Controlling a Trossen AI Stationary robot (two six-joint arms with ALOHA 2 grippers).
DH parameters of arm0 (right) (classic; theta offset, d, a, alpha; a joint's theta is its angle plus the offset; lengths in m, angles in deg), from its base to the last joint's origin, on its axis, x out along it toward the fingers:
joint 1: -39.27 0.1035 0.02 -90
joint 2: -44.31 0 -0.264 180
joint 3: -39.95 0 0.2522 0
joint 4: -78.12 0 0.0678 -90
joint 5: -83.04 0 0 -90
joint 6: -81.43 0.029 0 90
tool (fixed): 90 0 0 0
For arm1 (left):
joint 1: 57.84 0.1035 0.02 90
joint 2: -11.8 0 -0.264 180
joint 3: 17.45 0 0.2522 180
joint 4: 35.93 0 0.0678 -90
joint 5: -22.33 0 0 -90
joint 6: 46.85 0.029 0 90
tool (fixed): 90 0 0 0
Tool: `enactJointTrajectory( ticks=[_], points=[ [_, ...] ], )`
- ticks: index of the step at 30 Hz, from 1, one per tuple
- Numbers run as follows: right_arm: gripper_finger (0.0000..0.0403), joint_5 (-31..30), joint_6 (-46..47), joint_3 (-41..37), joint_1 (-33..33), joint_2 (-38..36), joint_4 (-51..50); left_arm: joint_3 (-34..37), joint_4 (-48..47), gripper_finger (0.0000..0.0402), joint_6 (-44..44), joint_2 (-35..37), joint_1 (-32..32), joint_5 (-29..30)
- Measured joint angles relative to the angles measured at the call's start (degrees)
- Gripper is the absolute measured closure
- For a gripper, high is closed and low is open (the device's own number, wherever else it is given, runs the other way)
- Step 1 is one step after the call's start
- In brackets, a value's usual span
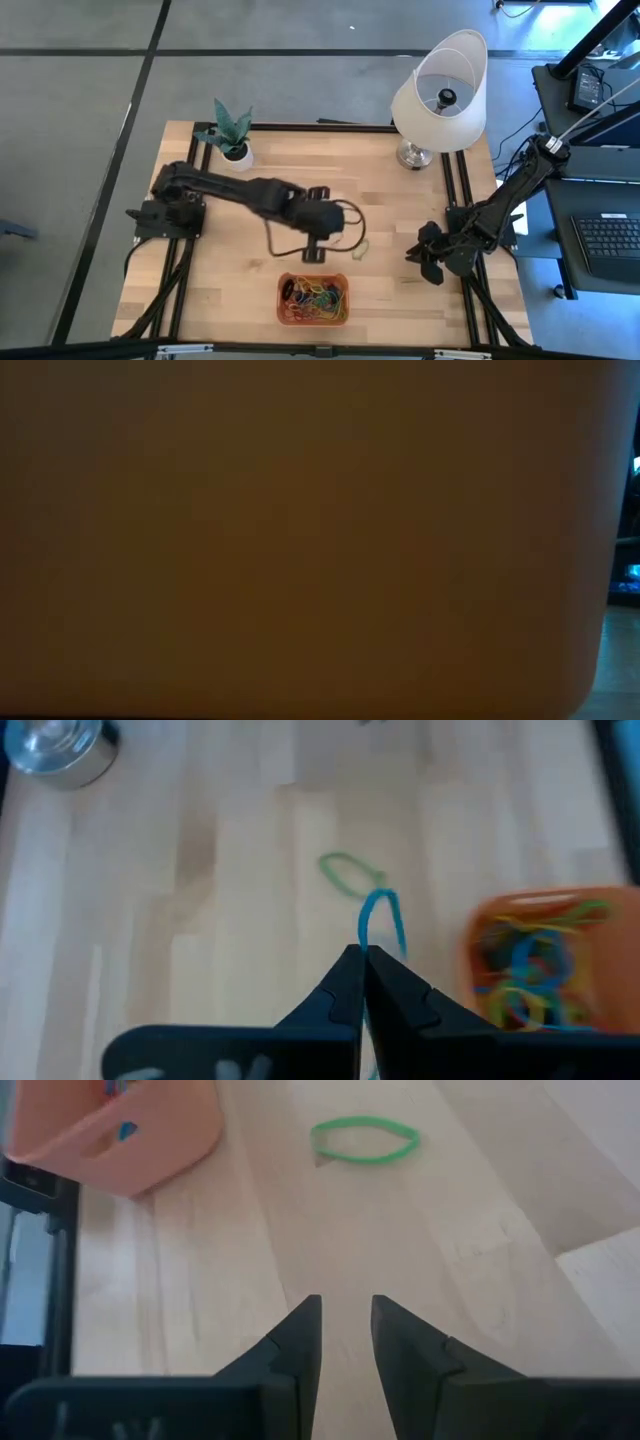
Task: Pick and place rubber bands into bin
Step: Put the blue rubber band into the bin
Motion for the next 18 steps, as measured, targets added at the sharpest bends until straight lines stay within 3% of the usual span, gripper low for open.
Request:
enactJointTrajectory(
  ticks=[8,14,18],
  points=[
    [0.0309,0.0,3.9,-3.1,0.0,0.1,0.3,0.1,0.1,0.0400,-7.4,2.6,-10.1,0.9],
    [0.0309,0.0,6.6,-4.6,0.0,0.1,1.2,0.4,-3.2,0.0400,-12.6,-0.8,-15.1,1.1],
    [0.0309,0.0,6.2,-4.7,0.0,0.1,1.3,0.4,-2.8,0.0400,-13.2,-4.7,-16.4,-2.3]
  ],
)
